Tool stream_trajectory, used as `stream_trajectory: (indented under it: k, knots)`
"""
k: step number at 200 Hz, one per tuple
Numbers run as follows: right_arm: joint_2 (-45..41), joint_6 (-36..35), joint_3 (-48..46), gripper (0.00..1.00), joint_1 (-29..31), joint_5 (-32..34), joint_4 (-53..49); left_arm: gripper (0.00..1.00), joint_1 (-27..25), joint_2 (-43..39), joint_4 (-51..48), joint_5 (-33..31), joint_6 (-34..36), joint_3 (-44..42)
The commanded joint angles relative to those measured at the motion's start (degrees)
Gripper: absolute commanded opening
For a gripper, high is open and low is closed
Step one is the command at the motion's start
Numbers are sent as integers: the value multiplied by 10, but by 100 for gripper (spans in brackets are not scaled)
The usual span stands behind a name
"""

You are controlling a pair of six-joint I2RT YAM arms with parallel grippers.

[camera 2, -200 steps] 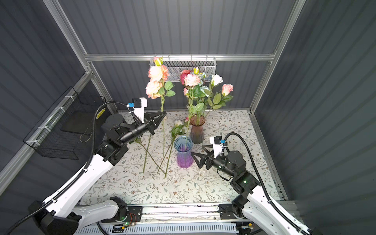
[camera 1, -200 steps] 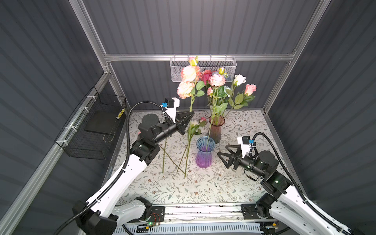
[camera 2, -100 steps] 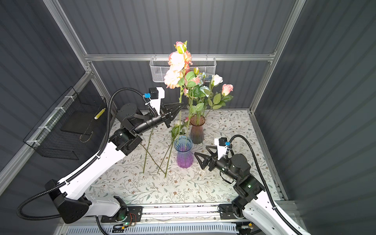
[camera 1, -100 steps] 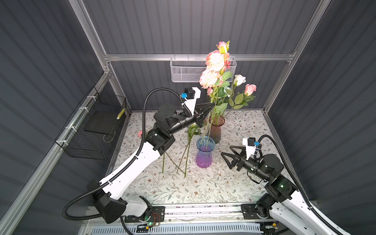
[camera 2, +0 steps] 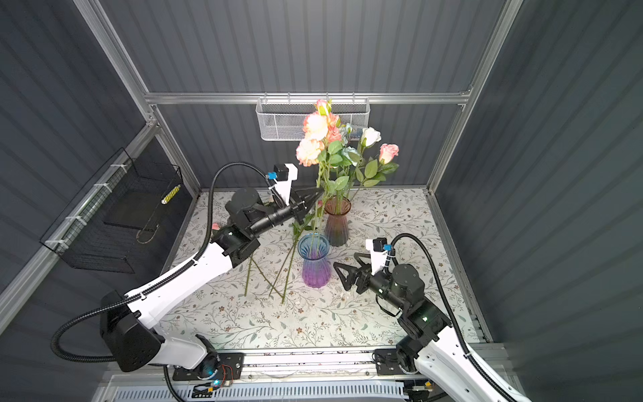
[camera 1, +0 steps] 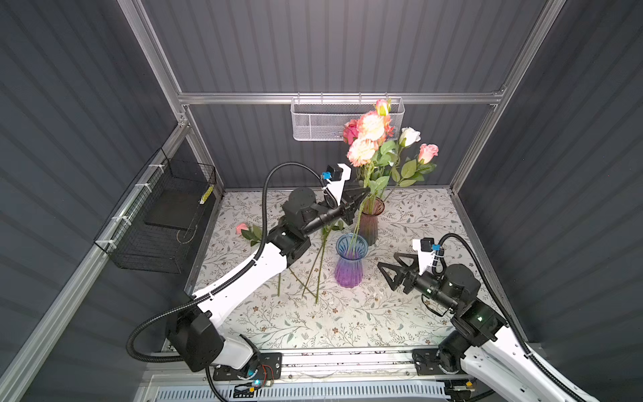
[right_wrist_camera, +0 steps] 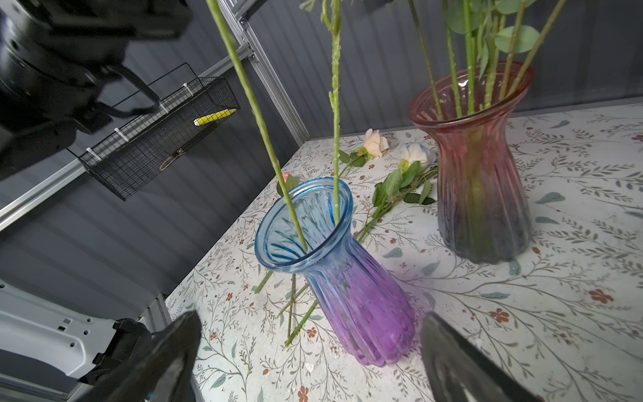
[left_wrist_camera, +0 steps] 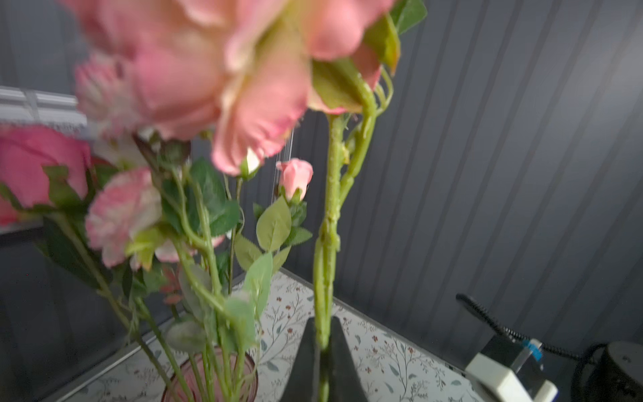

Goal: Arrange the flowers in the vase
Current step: 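Carry the pink rose over the blue-purple vase and lower its stem inside, then open the left gripper and draw it back toward the loose roses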

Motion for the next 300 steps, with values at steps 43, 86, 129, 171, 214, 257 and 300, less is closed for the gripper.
stream_trajectory:
  k: [43, 86, 129, 171, 214, 257, 300]
  knots:
    - [17, -7, 1, 99, 1, 10, -14, 0, -21, -9, 8, -31, 85, -84]
    - [34, -7, 7, 99, 1, 8, -8, 5, -21, -5, -14, -23, 94, -93]
    - [37, -10, 8, 99, 1, 11, -9, 15, -22, -15, -20, -23, 94, -105]
    - [41, -10, 11, 99, 2, 11, -7, 20, -22, -25, -32, -25, 95, -107]
    - [42, -12, 12, 99, 1, 8, -7, 30, -22, -47, -51, -27, 94, -111]
    - [45, -16, 21, 99, 2, 6, -9, 51, -22, -89, -101, -49, 111, -115]
    - [46, -18, 27, 99, 2, 2, -14, 69, -21, -159, -151, -119, 122, -136]
